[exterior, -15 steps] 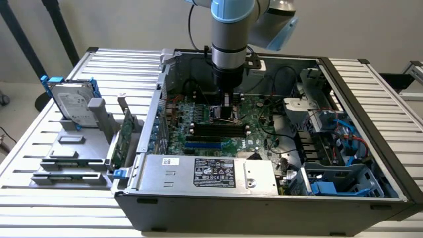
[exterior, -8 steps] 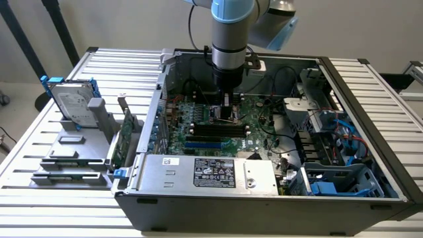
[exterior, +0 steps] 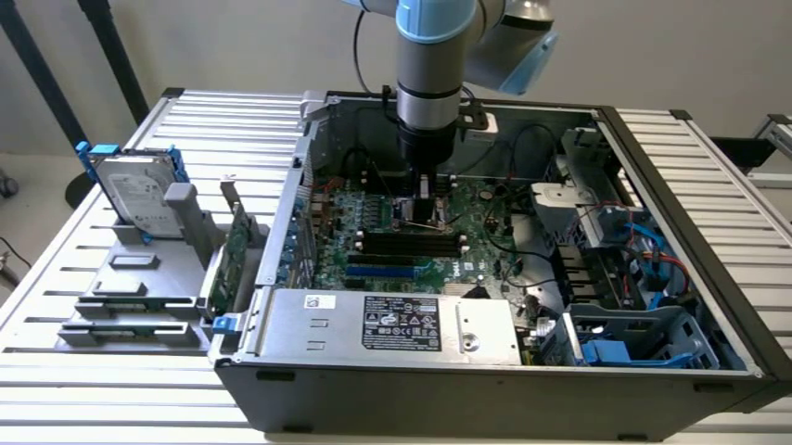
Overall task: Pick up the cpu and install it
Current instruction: 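Place the cpu into insertion slot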
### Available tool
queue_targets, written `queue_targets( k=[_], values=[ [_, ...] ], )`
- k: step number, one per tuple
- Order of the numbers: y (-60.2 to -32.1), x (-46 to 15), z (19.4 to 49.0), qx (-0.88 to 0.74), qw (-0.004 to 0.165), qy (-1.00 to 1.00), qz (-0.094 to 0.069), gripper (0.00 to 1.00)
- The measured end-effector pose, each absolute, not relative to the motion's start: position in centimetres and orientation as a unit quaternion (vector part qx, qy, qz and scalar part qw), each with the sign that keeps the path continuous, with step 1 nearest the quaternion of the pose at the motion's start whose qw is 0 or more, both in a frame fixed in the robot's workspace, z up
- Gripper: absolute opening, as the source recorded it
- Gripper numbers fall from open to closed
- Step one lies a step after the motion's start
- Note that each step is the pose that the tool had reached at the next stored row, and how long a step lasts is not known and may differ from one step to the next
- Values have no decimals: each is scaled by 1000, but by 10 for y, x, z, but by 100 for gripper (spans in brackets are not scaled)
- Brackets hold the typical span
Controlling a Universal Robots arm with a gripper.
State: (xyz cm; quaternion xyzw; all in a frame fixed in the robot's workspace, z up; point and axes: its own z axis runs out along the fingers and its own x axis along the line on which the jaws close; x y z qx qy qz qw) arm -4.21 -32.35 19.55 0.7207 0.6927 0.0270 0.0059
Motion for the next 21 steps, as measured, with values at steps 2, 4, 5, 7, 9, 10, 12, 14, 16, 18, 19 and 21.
queue_targets(
  k=[2,4,5,7,9,10,12,14,16,18,19,21],
  values=[
    [-323,-42,195,721,5,693,26,55],
    [-323,-42,195,721,4,693,24,55],
    [-323,-42,195,721,4,693,24,55],
    [-324,-41,195,721,3,693,23,55],
    [-324,-40,195,721,2,693,22,55],
    [-324,-39,195,721,2,693,21,55],
    [-324,-37,195,721,1,693,21,55],
    [-324,-37,195,721,1,693,21,55],
    [-324,-37,195,721,1,693,21,55],
    [-324,-37,195,721,1,693,21,55],
    [-324,-37,195,721,1,693,21,55],
    [-324,-37,195,721,1,693,21,55]
  ],
)
